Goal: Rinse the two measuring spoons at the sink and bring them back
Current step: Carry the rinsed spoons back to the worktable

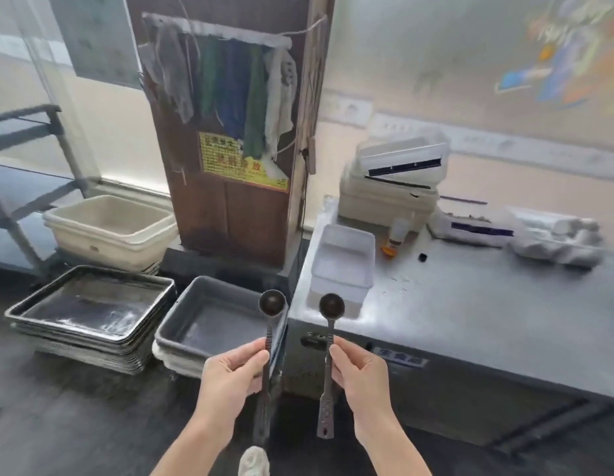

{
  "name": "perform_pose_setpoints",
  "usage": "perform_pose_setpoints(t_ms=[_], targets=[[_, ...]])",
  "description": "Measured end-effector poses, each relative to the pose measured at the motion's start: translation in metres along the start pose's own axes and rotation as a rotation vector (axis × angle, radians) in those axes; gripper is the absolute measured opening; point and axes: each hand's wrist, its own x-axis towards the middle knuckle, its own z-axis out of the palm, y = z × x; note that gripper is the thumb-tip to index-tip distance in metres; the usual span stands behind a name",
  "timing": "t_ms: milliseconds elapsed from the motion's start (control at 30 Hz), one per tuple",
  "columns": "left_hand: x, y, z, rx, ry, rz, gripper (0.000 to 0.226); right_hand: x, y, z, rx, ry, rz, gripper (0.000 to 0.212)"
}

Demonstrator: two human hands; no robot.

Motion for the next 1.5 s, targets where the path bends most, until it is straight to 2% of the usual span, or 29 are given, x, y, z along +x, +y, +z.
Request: perform_pose_setpoints(t_ms=[133, 233, 367, 500, 733, 900, 1000, 1200, 1333, 1500], targets=[[0.087, 0.016, 0.049, 0.058, -0.093, -0.025, 0.022, 0.072, -0.026, -0.011, 0.0, 0.106, 0.013, 0.024], [0.146, 0.027, 0.084, 0.13, -0.097, -0.018, 0.029, 0.125, -0.046, -0.01, 0.012, 0.179, 0.031, 0.023], [0.208, 0.041, 0.118, 0.188, -0.175, -0.008, 0.034, 0.181, -0.065, -0.011, 0.019, 0.224, 0.049, 0.028], [0.263, 0.049, 0.15, 0.238, -0.169, -0.001, 0.024, 0.231, -0.074, -0.023, 0.024, 0.281, 0.074, 0.029], [0.349, 0.052, 0.21, 0.27, -0.178, -0.011, 0.024, 0.335, -0.087, -0.033, 0.021, 0.253, 0.102, 0.027], [0.406, 0.036, 0.249, 0.298, -0.119, -0.029, 0.036, 0.424, -0.072, -0.03, -0.032, 0.242, 0.173, 0.024], [0.432, 0.015, 0.27, 0.304, -0.064, -0.094, 0.035, 0.463, -0.057, -0.023, -0.106, 0.253, 0.199, 0.025], [0.469, -0.024, 0.297, 0.366, 0.046, -0.177, 0.043, 0.501, -0.024, -0.01, -0.183, 0.271, 0.275, 0.028], [0.487, -0.043, 0.303, 0.442, 0.056, -0.189, 0.052, 0.522, -0.003, -0.008, -0.265, 0.25, 0.317, 0.035], [0.497, -0.061, 0.301, 0.523, 0.066, -0.197, 0.051, 0.532, 0.015, -0.011, -0.338, 0.247, 0.35, 0.038]])
